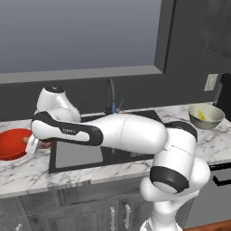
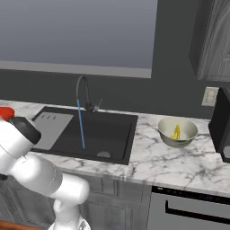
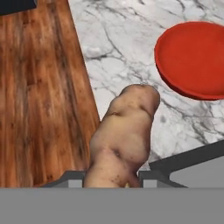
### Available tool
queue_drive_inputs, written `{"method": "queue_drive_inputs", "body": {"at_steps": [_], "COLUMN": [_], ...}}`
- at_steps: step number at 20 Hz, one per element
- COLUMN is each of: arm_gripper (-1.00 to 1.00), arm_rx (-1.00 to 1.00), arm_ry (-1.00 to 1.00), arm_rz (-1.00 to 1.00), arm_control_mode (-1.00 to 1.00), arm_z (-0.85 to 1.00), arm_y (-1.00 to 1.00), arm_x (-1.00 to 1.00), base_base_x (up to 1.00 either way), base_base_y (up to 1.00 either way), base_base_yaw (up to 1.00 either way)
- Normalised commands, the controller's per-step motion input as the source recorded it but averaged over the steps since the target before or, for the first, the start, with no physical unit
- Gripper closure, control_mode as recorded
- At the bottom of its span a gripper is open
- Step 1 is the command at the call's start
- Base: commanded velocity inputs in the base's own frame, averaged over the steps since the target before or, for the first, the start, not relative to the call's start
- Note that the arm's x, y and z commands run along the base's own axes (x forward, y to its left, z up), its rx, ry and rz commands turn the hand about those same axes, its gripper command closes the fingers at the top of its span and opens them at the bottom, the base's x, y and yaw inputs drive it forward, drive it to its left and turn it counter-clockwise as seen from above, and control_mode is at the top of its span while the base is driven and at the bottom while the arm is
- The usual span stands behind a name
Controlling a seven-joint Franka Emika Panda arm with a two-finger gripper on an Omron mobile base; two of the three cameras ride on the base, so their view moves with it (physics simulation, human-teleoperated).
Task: Pick the lemon wedges from the sink and place them in one bowl. Place the potato in the other bowl. Then turn off the sink faucet.
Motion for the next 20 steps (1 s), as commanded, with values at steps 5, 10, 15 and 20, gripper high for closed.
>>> {"method": "queue_drive_inputs", "body": {"at_steps": [5, 10, 15, 20], "arm_gripper": [1.0, 1.0, 1.0, 1.0], "arm_rx": [-0.01, -0.01, -0.01, -0.02], "arm_ry": [0.0, -0.06, -0.07, -0.03], "arm_rz": [-0.02, -0.07, -0.07, -0.07], "arm_control_mode": [-1.0, -1.0, -1.0, -1.0], "arm_z": [0.0, 0.0, 0.0, 0.0], "arm_y": [0.2, 0.01, 0.02, 0.04], "arm_x": [0.26, 0.04, 0.05, 0.11], "base_base_x": [0.0, 0.0, 0.0, 0.0], "base_base_y": [0.0, 0.0, 0.0, 0.0], "base_base_yaw": [0.0, 0.0, 0.0, 0.0]}}
